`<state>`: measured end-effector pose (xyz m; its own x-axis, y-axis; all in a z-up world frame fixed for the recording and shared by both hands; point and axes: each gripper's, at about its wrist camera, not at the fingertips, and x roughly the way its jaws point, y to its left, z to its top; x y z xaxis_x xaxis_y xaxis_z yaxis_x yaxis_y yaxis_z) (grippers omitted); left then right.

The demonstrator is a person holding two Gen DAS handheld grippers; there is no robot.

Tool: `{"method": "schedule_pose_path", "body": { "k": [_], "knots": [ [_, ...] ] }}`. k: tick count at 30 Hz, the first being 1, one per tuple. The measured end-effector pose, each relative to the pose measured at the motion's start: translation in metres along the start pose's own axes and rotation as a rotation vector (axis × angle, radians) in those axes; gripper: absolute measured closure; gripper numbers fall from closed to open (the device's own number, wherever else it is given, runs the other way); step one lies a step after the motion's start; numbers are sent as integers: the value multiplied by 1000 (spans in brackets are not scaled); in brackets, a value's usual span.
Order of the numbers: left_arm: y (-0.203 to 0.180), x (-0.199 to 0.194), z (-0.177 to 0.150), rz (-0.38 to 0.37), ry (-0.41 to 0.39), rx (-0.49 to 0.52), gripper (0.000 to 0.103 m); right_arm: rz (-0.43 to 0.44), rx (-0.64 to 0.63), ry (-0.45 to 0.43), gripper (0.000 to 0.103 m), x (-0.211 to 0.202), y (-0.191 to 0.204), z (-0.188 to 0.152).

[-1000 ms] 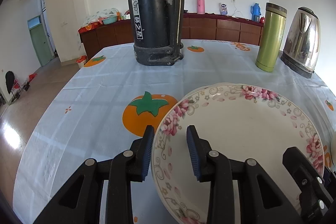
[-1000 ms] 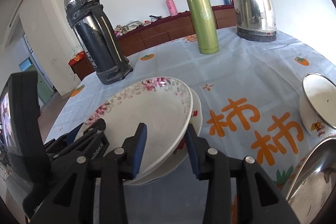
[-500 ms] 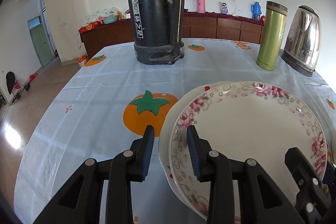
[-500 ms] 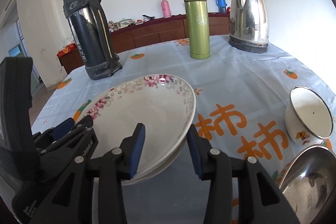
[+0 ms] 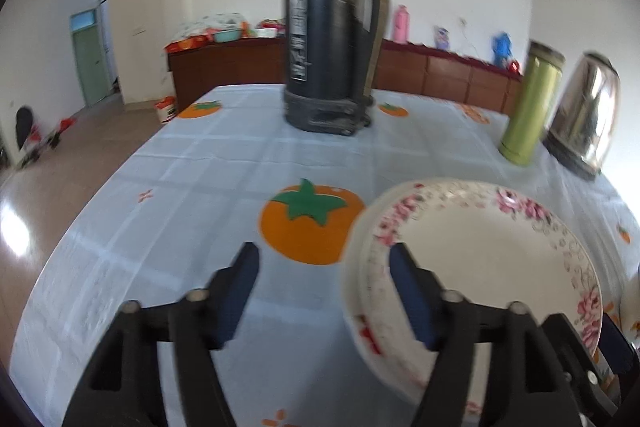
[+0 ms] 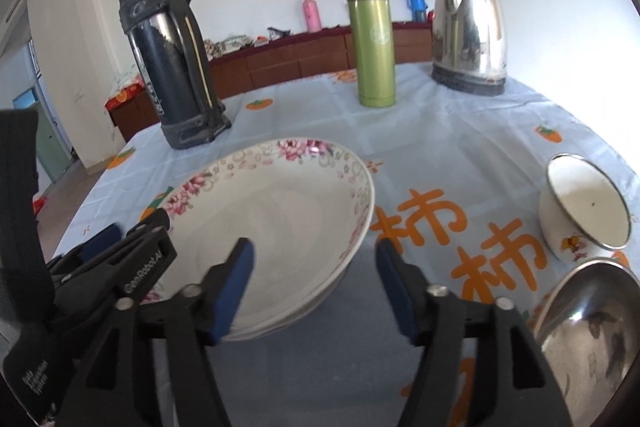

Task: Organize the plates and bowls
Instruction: 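Lower the pink-floral plate onto the red-flower plate and open both grippers, then withdraw both grippers from the plate stack toward the stainless steel bowl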

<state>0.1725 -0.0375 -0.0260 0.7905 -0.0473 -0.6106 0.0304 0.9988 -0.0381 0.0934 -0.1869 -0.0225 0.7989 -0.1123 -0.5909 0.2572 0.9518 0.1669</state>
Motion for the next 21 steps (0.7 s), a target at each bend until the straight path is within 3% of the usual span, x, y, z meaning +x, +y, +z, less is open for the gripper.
{"method": "schedule_pose_path", "body": {
  "k": [7, 15, 21],
  "knots": [
    [16, -11, -7, -9, -11, -45, 29, -26, -37, -82, 15, -15, 10, -5],
    [17, -41, -20, 46, -83, 7, 29, 9, -12, -188, 13, -42, 8, -9],
    [16, -56, -32, 40, -85, 23, 29, -29, -22, -294, 4, -75, 7, -21]
  ]
}}
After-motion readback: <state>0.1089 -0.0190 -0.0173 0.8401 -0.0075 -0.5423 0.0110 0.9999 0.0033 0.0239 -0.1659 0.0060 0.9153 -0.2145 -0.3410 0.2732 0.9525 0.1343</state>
